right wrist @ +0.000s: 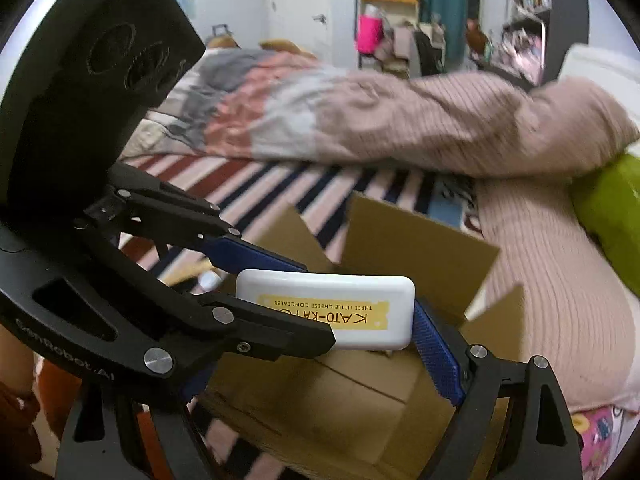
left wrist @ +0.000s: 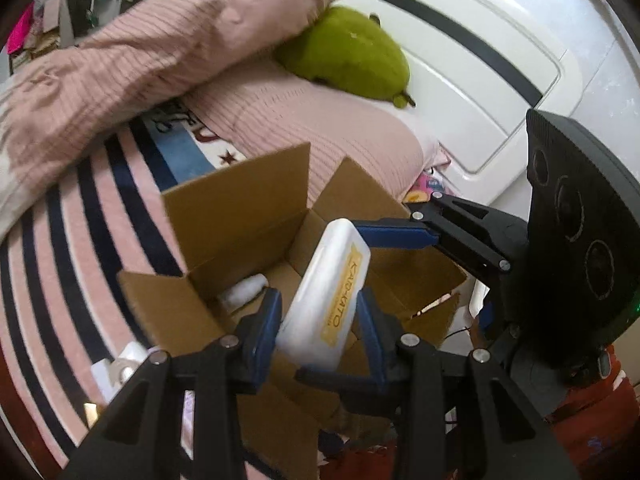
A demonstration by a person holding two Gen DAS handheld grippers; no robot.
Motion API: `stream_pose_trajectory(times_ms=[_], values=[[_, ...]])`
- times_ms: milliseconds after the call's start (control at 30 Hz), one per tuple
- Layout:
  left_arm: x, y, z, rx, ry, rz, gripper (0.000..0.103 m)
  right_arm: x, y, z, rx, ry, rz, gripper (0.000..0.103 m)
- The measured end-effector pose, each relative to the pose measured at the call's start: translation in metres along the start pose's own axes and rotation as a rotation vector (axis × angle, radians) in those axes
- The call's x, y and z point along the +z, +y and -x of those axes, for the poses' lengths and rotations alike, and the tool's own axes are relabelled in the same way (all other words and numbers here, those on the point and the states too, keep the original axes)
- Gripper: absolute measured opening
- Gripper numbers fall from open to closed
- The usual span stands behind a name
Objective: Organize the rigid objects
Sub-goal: 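Carry the white box into the cardboard box and release it, then move the right gripper to the gold bar and grasp it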
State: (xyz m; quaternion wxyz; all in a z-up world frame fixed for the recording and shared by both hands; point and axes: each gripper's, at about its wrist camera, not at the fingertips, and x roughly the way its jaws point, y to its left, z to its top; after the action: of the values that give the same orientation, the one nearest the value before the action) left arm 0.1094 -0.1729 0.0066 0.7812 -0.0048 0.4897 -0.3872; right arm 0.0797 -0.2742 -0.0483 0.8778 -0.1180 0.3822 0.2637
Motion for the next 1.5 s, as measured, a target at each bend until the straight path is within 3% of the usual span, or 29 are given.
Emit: stream_pose_trajectory(times_ms=[100,200,233,400,533,667,733,867,1067,1300,1433,1500], values=[[0.005,-0.001,-0.009,0.04,0.013,0.005,0.037,-0.006,-0.009,-0.01,-0.012,0.066,-0.012,0.085],[0.005,0.003,-0.008,0.103,0.011,0.019,0.056,-0.013,-0.013,-0.018,-0.03,0.108,-0.022,0.086],[0.004,0.005,-0.002,0.118,-0.006,0.028,0.062,-0.014,-0.013,-0.019,-0.043,0.108,-0.014,0.086],[-0.015,0.018,0.045,0.175,-0.114,0.065,0.07,-0.015,-0.007,-0.011,-0.026,0.084,-0.012,0.086],[-0.045,0.033,0.09,0.283,-0.21,0.113,0.075,-0.006,0.014,-0.003,-0.013,0.036,0.016,0.086],[-0.087,0.057,0.128,0.495,-0.304,0.207,0.083,0.002,0.056,0.004,0.056,-0.049,0.079,0.086],[-0.11,0.072,0.137,0.57,-0.314,0.257,0.083,0.006,0.084,-0.001,0.108,-0.056,0.132,0.086],[-0.159,0.11,0.143,0.63,-0.307,0.359,0.083,0.011,0.133,-0.02,0.203,-0.029,0.218,0.086],[-0.206,0.161,0.141,0.63,-0.277,0.483,0.083,0.006,0.188,-0.091,0.305,0.1,0.245,0.086],[-0.235,0.184,0.147,0.623,-0.299,0.489,0.083,-0.001,0.194,-0.182,0.361,0.278,-0.009,0.086],[-0.246,0.192,0.149,0.606,-0.3,0.503,0.083,0.002,0.196,-0.21,0.331,0.294,-0.083,0.084],[-0.249,0.195,0.15,0.606,-0.301,0.509,0.083,0.002,0.198,-0.22,0.294,0.299,-0.104,0.075]])
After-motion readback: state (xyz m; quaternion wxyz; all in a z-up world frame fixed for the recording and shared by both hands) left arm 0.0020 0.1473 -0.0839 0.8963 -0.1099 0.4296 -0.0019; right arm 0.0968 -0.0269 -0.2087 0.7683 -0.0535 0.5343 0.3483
